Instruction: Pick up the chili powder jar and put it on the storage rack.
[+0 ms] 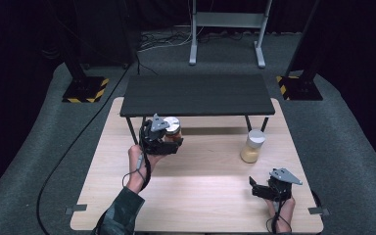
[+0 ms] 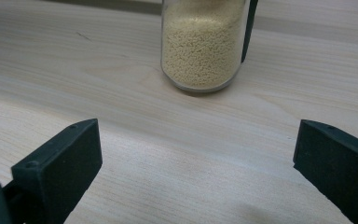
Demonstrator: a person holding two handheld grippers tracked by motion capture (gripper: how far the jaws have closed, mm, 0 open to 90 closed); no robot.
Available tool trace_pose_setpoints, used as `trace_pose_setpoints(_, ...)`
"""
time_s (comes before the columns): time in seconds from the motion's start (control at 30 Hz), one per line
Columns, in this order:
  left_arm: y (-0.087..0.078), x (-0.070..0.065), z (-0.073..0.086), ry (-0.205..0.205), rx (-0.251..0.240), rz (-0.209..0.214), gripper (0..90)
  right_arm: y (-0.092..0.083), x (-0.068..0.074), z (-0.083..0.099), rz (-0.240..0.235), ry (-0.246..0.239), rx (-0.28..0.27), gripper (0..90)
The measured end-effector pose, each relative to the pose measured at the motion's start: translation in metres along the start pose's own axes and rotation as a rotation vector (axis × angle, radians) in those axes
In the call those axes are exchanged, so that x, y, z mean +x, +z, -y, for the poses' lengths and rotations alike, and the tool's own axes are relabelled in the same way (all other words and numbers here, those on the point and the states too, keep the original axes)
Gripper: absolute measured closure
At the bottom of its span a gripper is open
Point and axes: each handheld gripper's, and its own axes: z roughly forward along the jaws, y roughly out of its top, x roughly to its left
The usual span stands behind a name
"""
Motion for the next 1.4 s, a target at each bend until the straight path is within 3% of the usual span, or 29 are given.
trace_pose_setpoints(1.4, 0.000, 0.003, -0.044, 0.040, 0.015, 0.051, 31.1, 0.000, -0.001, -0.001, -0.005, -0.002, 0.003, 0.0)
